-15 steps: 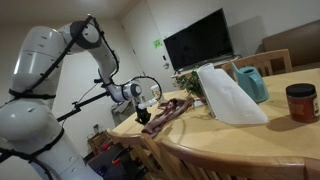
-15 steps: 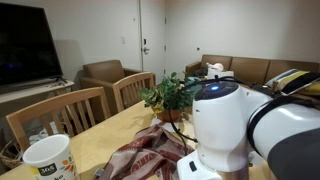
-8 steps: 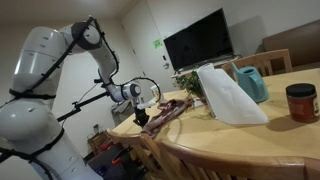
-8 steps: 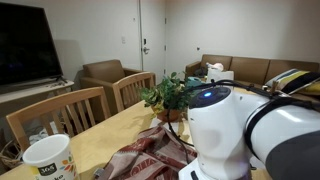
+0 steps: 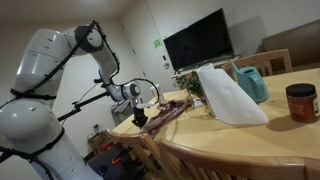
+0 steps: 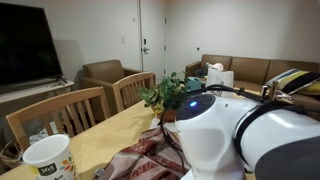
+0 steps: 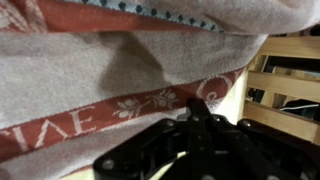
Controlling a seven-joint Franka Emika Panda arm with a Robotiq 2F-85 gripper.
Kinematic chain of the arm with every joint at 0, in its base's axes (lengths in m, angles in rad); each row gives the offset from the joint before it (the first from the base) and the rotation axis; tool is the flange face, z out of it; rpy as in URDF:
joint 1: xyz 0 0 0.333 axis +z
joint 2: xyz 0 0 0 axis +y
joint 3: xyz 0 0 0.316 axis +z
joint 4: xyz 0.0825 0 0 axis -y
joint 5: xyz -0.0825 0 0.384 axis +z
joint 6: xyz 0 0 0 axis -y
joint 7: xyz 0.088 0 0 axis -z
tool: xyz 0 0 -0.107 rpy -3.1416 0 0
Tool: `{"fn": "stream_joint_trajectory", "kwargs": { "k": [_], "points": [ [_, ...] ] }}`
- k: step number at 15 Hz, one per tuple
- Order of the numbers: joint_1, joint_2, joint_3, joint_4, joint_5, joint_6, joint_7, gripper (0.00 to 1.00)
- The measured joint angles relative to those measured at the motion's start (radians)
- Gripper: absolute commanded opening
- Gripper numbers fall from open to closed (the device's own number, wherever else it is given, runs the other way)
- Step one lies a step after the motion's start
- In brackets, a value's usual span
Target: Straighten the red cloth
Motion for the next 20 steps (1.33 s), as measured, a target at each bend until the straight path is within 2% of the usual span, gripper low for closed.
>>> {"fn": "stream_joint_trajectory", "kwargs": {
  "k": [6, 11, 12, 14, 20],
  "points": [
    [0.037, 0.034, 0.001, 0.061, 0.0, -0.09, -0.029, 0.0],
    [0.055, 0.048, 0.001, 0.089, -0.003, -0.121, -0.034, 0.0],
    [0.056, 0.049, 0.001, 0.091, -0.003, -0.122, -0.034, 0.26],
    [0.056, 0.05, 0.0, 0.091, -0.003, -0.121, -0.034, 0.34],
    [0.023, 0.012, -0.009, 0.076, 0.011, -0.081, -0.008, 0.8]
  ]
}}
